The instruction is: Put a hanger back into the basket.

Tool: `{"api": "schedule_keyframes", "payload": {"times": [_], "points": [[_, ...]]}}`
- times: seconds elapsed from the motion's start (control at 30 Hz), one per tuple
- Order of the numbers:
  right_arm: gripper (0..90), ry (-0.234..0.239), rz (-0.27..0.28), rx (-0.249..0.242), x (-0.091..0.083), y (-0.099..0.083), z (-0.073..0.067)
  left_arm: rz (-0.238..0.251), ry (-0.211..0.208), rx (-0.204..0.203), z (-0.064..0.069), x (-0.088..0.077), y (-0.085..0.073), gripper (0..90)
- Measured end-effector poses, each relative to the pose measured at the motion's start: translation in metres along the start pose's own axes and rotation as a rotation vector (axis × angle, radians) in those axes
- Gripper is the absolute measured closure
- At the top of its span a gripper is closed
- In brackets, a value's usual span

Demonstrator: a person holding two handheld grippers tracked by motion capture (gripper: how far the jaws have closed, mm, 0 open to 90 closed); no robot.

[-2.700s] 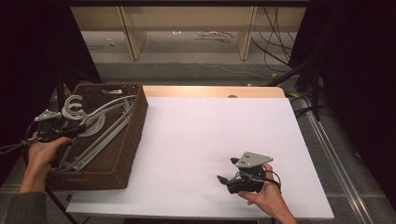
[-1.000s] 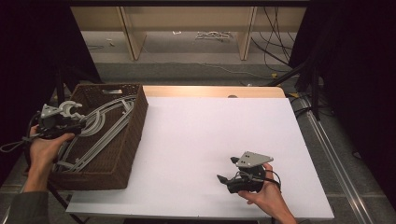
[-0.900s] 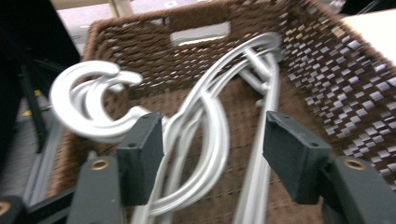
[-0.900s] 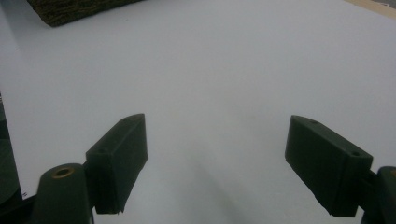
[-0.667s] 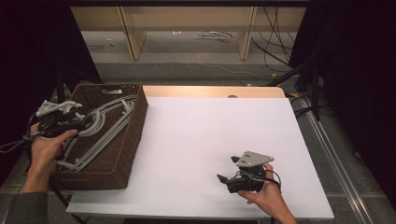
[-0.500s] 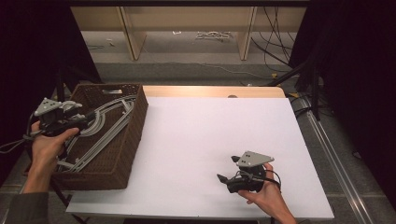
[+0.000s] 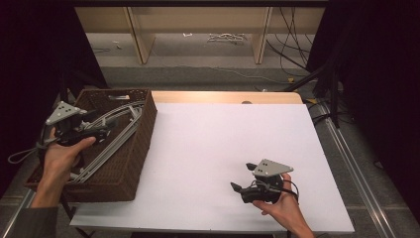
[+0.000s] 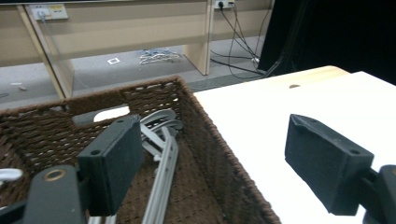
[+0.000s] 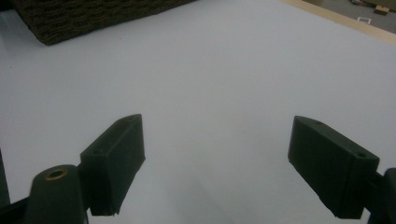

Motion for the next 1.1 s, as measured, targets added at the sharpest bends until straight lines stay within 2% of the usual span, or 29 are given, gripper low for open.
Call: {"api": "schedule_keyframes", "payload": {"times": [0.17,0.33,0.5,0.73,1.1], "points": [[19.6,-0.005,0.01,0.011,-0.001,0.001,0.001,0.013,-0.022,0.017,0.014,0.003,0.0,17.4],[19.6,-0.002,0.018,0.013,-0.001,0.002,0.001,0.005,-0.061,0.054,0.033,0.01,-0.002,16.9],[19.5,-0.009,0.027,0.009,0.0,0.003,0.002,-0.024,-0.083,0.092,0.05,0.017,-0.006,16.9],[19.5,-0.002,0.027,0.018,0.001,0.003,0.002,-0.02,-0.105,0.101,0.068,0.021,-0.007,17.1],[19.4,-0.024,0.05,0.032,0.0,0.003,0.006,-0.027,-0.145,0.125,0.092,0.028,-0.016,17.4]]}}
Point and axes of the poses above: each handheld gripper's, and its own axes: x roughly forward along the jaws, y roughly out of its top, z roughly to its right, the point moved 4 cm from there along x, roughly forward along the jaws, and after that the axes turned 14 degrees about -y, right-handed, at the moved point
